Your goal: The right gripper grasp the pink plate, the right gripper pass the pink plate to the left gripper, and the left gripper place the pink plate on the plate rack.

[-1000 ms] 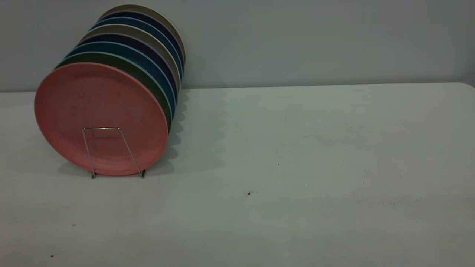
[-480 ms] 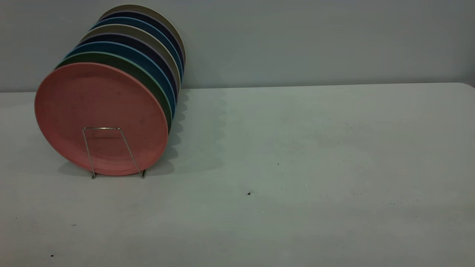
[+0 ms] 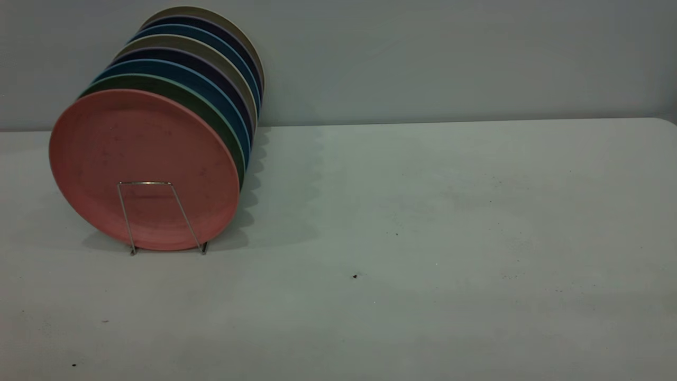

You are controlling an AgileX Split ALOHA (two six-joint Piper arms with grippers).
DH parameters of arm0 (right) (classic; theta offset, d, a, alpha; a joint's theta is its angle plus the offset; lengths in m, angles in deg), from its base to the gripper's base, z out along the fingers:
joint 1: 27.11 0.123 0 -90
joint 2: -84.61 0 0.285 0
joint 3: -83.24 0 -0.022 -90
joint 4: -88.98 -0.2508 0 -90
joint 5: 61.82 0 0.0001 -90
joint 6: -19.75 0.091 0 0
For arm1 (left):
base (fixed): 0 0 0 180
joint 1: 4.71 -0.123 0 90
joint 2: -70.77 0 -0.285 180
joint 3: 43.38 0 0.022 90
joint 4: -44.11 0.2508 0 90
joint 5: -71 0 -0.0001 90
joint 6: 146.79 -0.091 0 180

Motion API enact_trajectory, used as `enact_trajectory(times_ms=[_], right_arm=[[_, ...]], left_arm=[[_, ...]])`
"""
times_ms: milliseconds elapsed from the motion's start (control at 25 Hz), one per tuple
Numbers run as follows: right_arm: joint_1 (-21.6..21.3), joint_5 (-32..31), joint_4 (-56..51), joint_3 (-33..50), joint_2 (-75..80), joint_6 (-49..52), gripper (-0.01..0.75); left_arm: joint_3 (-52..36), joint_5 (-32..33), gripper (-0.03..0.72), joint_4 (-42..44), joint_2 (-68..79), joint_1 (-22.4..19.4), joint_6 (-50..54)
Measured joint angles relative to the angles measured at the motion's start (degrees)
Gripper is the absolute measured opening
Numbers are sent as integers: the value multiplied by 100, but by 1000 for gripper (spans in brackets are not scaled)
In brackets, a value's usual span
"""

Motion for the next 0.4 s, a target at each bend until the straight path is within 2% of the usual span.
enact_trajectory(times_ms=[400], right_arm=[[0, 0, 0, 0, 0, 0, 239]], left_arm=[[0, 0, 472, 0, 0, 0, 0]])
